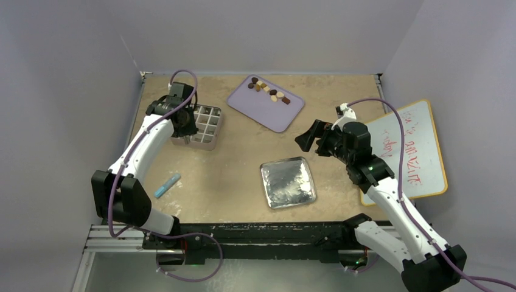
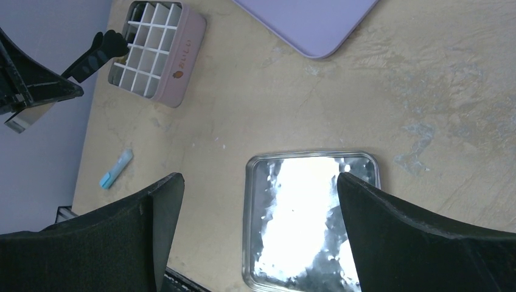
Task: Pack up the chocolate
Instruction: Place the fake chocolate in the packing box, then pick up the fake chocolate from the plate.
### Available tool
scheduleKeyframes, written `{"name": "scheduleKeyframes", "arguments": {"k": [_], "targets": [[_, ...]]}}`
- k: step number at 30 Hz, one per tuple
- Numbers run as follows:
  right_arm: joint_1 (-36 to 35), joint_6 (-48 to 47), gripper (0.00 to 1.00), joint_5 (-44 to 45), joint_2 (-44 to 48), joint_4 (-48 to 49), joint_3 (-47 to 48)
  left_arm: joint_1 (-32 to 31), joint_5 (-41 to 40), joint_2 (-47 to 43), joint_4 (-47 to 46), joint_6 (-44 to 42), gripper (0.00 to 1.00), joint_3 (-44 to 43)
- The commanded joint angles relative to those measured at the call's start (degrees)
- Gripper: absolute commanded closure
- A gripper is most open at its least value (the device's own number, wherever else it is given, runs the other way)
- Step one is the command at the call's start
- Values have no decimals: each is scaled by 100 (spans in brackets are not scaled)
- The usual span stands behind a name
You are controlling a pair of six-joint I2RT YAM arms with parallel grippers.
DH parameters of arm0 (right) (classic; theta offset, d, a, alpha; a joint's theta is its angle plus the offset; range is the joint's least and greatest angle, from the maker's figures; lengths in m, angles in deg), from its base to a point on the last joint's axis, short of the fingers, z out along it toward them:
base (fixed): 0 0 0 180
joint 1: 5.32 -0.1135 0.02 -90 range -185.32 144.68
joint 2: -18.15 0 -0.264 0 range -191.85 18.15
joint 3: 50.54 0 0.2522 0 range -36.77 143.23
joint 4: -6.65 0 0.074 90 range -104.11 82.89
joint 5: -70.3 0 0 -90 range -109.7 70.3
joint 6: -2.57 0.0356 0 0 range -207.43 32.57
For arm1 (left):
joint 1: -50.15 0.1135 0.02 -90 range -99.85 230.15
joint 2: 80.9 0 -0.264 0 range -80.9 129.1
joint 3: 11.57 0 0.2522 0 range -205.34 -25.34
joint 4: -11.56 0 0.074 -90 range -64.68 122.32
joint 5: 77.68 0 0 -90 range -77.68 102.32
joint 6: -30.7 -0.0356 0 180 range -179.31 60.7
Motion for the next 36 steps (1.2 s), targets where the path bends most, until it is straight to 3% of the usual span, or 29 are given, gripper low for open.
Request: {"name": "scheduleKeyframes", "arguments": {"k": [1,13,25,27,32,36], "targets": [[-28,22,3,-120,-46,176,75,27,20,113,-96,64,79,20],[-30,-17,3,-112,-10,178,112,27,104,477,-204,-91,65,-122],[-28,1,3,-120,-79,282,134,28,-1,328,83,-158,67,-693],[-30,1,3,-101,-79,287,118,28,150,276,81,-216,68,-809],[-26,25,3,-118,-80,313,71,-2,1388,338,-345,-796,69,-931],[-28,58,3,-95,-65,316,66,-108,1597,766,-354,-891,71,-1320]]}}
